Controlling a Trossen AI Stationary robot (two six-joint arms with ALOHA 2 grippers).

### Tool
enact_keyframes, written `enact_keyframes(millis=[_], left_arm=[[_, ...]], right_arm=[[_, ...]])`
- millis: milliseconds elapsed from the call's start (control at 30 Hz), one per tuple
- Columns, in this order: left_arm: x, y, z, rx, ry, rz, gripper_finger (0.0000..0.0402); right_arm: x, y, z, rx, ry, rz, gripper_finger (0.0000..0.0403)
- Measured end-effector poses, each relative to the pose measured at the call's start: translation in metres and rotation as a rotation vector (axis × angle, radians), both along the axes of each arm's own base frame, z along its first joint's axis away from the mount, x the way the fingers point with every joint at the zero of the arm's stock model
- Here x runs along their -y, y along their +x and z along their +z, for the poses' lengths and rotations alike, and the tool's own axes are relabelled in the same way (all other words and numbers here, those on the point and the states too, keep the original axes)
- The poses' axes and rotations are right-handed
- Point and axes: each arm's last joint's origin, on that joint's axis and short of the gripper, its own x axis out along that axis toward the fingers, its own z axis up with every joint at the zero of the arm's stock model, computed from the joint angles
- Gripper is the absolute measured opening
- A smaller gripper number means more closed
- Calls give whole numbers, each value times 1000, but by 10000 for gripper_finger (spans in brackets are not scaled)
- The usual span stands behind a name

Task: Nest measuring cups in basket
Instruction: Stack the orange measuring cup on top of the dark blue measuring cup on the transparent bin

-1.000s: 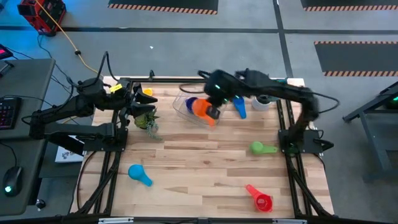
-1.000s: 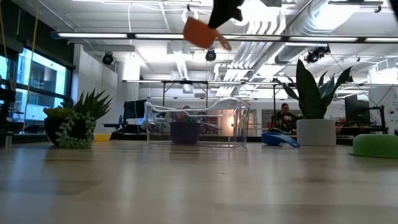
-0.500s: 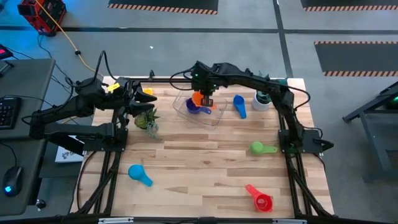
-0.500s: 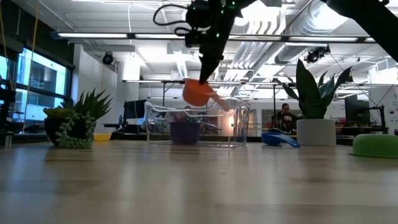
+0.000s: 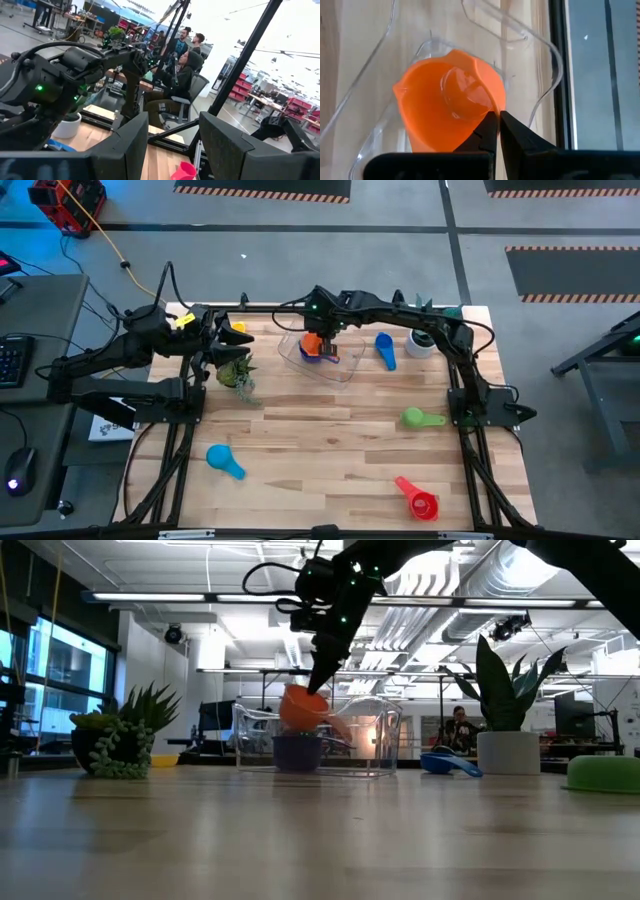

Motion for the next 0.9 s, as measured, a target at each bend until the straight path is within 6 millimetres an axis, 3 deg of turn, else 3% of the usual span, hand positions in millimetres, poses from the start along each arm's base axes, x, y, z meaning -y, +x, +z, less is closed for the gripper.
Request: enact_keyframes(millis=[333, 567, 900], left_arm=[[0, 1, 0, 5, 1, 0, 166], [0, 1, 1, 11, 3, 0, 166], [0, 1, 1, 10, 3, 0, 166]], right_arm=[[1, 6, -16, -38, -13, 2, 0], [2, 7, -16, -27, -23, -4, 6], [3, 10, -12, 20, -27, -3, 122]])
